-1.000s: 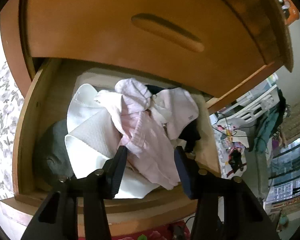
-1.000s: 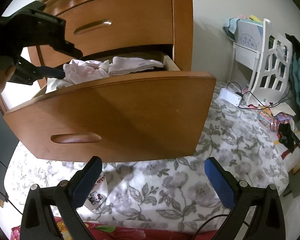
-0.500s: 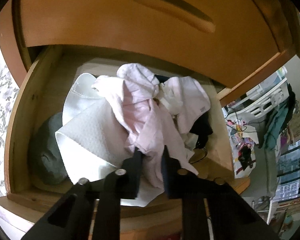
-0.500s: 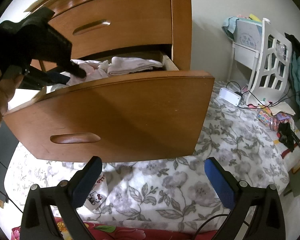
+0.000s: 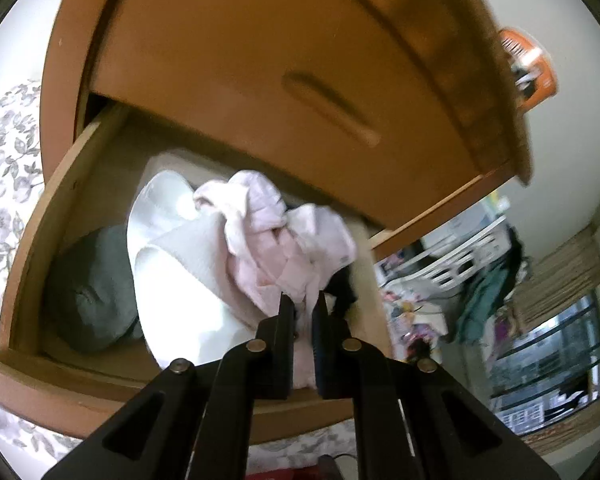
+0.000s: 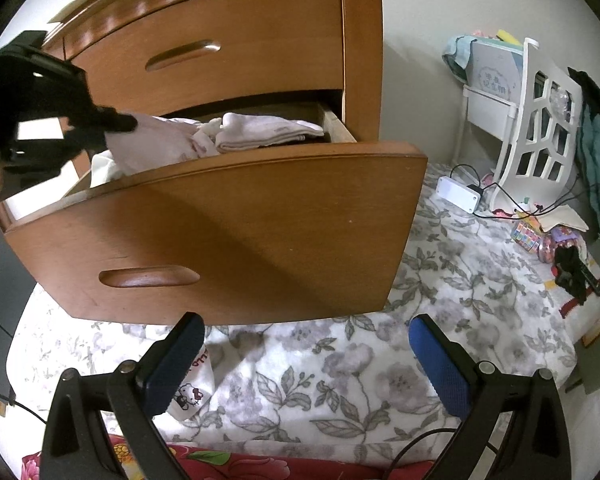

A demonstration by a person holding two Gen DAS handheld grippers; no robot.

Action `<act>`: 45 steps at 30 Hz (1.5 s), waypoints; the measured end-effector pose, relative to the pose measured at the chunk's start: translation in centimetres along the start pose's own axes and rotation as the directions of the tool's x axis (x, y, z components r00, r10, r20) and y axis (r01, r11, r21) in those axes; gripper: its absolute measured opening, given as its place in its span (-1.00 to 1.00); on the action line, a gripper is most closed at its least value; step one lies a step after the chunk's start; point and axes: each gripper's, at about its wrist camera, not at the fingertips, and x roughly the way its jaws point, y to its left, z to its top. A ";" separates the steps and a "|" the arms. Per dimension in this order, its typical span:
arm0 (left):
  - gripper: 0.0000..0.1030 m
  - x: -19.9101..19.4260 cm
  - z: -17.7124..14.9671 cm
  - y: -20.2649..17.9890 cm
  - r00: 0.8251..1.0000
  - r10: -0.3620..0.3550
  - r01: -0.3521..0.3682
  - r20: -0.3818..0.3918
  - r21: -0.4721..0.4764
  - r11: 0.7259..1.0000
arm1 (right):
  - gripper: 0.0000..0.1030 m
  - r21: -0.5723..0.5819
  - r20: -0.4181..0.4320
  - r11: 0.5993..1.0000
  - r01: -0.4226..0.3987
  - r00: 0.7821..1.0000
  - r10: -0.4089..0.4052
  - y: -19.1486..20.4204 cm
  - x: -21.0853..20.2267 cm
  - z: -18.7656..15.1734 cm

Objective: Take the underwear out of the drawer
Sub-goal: 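Close the left gripper on the pink garment in the drawer, then lift the pink garment up out of the drawer with the left gripper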

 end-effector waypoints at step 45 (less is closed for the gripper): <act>-0.86 -23.9 0.1 -6.7 0.803 -0.365 0.263 0.472 0.270 0.926 | 1.00 -0.029 0.012 0.999 0.030 0.999 -0.029 0.4 -0.3 0.0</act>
